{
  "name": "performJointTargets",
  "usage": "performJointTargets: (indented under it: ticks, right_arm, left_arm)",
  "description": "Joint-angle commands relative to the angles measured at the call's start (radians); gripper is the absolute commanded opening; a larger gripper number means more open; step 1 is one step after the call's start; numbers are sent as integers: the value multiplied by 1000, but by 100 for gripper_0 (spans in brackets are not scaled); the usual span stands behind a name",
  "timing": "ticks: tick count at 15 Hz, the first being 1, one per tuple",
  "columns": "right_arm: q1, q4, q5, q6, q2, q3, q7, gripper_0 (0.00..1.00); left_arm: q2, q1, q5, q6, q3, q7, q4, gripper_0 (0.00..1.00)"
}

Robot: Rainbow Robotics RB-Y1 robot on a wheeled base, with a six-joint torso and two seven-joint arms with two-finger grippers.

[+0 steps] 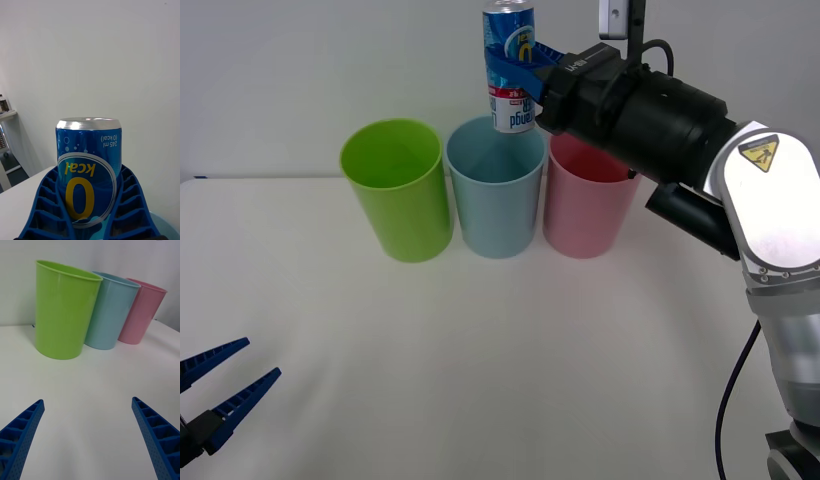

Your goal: Put cans in the blue bin and PET bottles in the pink bin and trash in the green bin.

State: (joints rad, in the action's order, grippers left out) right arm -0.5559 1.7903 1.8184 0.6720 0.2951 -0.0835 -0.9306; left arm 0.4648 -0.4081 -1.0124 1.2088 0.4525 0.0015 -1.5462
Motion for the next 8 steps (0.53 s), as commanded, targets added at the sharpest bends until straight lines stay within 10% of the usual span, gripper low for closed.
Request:
performJointTargets:
  ticks: [1,8]
  right_arm:
    - [-67,-103,71,-71,-2,-56,-4,0]
    - [-205,-391,239,-177,-66,-130,1,0]
  left_arm:
    - [0,0,0,0,0,0,0,79]
    - [0,0,0,0,0,0,0,79]
